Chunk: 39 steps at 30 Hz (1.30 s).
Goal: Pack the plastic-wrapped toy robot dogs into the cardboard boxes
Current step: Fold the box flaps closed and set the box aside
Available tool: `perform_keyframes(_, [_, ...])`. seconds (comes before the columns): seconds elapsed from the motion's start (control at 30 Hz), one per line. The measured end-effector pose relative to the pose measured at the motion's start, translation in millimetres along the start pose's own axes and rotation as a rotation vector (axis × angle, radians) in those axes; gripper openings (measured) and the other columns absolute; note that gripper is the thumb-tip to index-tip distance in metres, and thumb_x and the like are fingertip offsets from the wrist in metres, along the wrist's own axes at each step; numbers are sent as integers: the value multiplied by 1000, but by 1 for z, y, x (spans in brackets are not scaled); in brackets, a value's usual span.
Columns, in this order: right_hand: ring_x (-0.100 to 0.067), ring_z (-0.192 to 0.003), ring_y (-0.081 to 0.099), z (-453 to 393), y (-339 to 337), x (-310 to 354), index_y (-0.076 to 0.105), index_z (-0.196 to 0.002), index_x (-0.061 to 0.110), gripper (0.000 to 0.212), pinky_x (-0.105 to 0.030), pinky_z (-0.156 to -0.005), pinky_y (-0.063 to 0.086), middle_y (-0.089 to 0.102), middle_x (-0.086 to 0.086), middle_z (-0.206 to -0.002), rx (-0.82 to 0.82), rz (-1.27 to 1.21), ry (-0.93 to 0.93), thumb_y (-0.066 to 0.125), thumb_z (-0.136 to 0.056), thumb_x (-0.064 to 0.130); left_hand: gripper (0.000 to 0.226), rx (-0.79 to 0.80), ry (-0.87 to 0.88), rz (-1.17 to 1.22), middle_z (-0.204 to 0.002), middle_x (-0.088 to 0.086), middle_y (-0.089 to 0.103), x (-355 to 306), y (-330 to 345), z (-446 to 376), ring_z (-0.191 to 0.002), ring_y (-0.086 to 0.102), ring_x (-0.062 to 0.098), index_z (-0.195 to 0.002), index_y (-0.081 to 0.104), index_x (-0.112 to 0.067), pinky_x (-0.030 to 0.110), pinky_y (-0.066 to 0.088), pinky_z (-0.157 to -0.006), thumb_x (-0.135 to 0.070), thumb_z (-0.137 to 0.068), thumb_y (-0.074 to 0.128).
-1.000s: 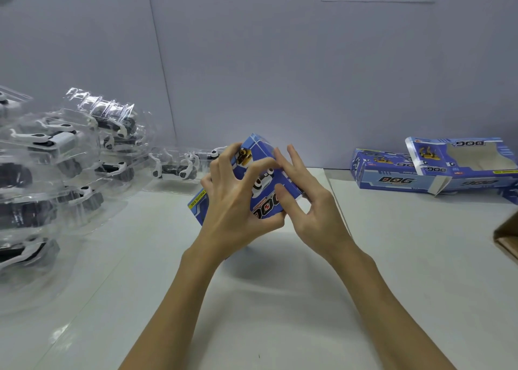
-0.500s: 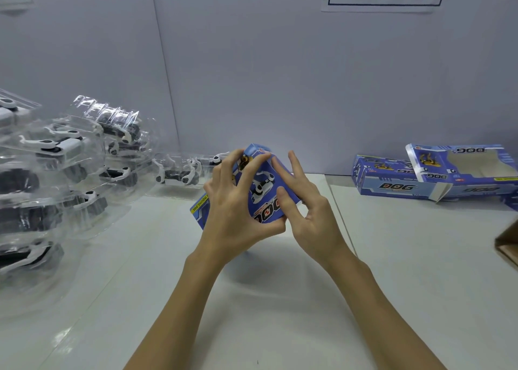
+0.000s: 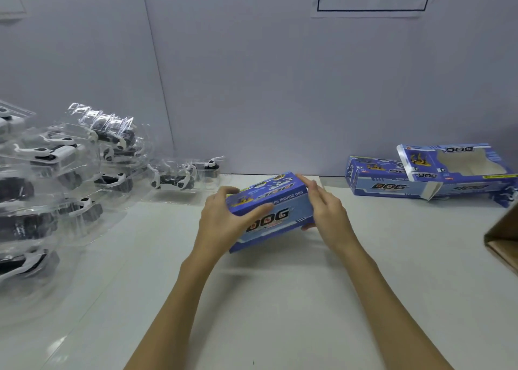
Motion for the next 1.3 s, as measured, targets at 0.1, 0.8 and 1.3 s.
perform_keyframes(0.1, [-17,-92,68,-4,-9,-3,56,-144,42,53,-29,-59,58,62,-15,-124,139,-36,23,40,-109,4,100,-135,-120,222,-108,-9,64,4,-11,-3,-84,69,4,-123,52,-33,21,56,-57,-86,-44,84])
perform_keyframes(0.8, [26,-108,52,0,3,0,47,-146,35,49,3,-81,41,57,34,-127,-50,-129,40,32,-104,58,38,74,-101,785,-120,-5,76,0,16,2,-98,76,23,-132,64,-29,33,61,-75,-48,-100,61])
perform_keyframes(1.3, [-27,-89,78,9,-44,0,70,-114,11,70,-33,-71,60,79,-8,-102,406,84,329,72,-79,72,72,12,-128,832,-115,4,78,29,-2,-19,-99,76,21,-142,59,-18,42,54,-97,-48,-81,85])
Point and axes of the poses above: each hand's wrist, its own z-axis away from the middle knuckle, its own y-axis out of the palm, x = y × z, the point moved 2 cm from there along -z, towards the middle knuckle
